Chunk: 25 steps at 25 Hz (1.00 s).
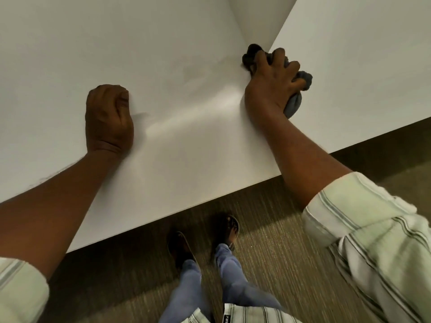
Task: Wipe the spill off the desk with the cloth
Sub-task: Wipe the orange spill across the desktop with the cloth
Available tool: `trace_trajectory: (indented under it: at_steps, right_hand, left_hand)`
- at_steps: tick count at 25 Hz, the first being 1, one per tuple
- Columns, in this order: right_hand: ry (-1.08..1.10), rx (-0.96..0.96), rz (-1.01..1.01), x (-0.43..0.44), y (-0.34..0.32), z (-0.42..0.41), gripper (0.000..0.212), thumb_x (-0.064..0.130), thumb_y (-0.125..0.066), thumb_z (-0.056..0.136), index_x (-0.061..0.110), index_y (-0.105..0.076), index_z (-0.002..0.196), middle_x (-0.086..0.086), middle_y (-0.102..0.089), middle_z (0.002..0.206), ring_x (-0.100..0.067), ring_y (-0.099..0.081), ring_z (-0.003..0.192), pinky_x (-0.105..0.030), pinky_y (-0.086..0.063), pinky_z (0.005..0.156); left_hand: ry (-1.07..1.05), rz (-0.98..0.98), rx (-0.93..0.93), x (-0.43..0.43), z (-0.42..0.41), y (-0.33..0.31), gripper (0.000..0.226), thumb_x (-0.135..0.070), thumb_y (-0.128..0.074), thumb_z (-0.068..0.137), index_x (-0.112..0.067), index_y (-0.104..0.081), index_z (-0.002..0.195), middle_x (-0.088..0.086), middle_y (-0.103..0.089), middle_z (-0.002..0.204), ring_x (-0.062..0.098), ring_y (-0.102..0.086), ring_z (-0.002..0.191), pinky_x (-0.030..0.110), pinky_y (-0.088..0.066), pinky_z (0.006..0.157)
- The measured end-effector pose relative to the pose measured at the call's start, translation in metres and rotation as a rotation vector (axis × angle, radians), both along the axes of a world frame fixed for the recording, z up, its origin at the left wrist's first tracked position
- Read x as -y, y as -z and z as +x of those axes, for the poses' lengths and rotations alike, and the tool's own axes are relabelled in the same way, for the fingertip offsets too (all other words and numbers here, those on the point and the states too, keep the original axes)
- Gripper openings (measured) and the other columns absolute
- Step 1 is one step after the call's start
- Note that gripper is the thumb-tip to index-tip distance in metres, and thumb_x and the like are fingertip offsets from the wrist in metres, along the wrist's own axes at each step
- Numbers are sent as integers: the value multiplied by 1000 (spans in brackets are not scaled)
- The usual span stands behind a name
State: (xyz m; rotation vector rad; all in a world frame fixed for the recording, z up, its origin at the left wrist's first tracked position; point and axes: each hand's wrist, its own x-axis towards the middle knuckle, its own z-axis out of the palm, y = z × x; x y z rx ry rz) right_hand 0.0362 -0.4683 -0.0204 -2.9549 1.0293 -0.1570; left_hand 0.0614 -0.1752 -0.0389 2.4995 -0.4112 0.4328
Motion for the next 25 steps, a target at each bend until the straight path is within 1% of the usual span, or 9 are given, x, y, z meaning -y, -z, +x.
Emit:
trace_trajectory:
  at_steps: [3,5,8,10,12,17,19,22,25]
  right_hand:
    - [98,-2,-3,8,-4,-30,40,10,-51,85,28,-51,121,-9,-41,135,-39,-38,119,-54,-27,90]
    - [76,95,-6,2,-5,-60,28,14,-50,90,24,-53,117,-11,-44,134,-40,-39,120,-52,-26,90]
    - [-136,204,42,-41,-6,-90,30,12,-53,87,23,-57,114,-14,-49,133,-42,-42,118,-49,-22,91]
    - [-385,161,39,-76,0,-100,34,7,-57,82,23,-60,112,-12,-54,127,-42,-46,112,-50,-27,88]
    - [-450,125,46,-83,5,-92,35,9,-58,82,26,-59,112,-8,-54,125,-39,-46,111,-49,-28,87]
    - [-57,44,33,-19,2,-73,37,12,-52,85,31,-51,117,-8,-45,131,-38,-39,117,-53,-26,92]
    - [66,8,43,0,-2,-84,35,11,-50,87,29,-49,117,-9,-42,132,-38,-37,120,-54,-27,93]
    - [273,52,20,18,-10,-113,32,14,-50,90,25,-50,120,-10,-42,134,-38,-38,120,-52,-28,90]
    - [350,245,9,16,-12,-154,21,33,-43,96,31,-53,114,-6,-48,132,-33,-41,121,-45,-25,85]
  left_hand:
    - [-6,-1,1,-2,1,0,23,-8,-37,93,1,-58,93,25,-63,99,37,-54,95,37,-35,88]
    - [-7,-2,8,-1,0,0,24,-9,-37,93,1,-58,91,25,-62,97,38,-53,93,38,-35,87]
    - [1,17,24,2,-1,0,25,-11,-36,93,2,-58,89,26,-62,94,38,-53,91,39,-35,86]
    - [-2,22,33,1,-2,0,27,-12,-36,94,2,-58,90,26,-62,94,38,-53,91,39,-35,86]
    - [-10,39,30,-2,0,1,29,-15,-34,94,2,-58,90,26,-63,94,38,-54,92,39,-35,88]
    - [37,102,60,1,-10,-7,23,-10,-37,91,1,-57,84,25,-59,86,38,-51,86,42,-36,86]
    - [41,150,50,-2,-12,-12,33,-20,-35,95,2,-56,86,26,-59,88,39,-50,88,45,-37,91]
    - [92,398,8,2,-11,-19,50,-39,-26,99,2,-56,101,26,-58,105,42,-48,105,51,-33,104]
    - [180,376,-3,14,-18,-22,51,-41,-29,99,-1,-52,120,23,-53,127,42,-41,126,47,-24,116]
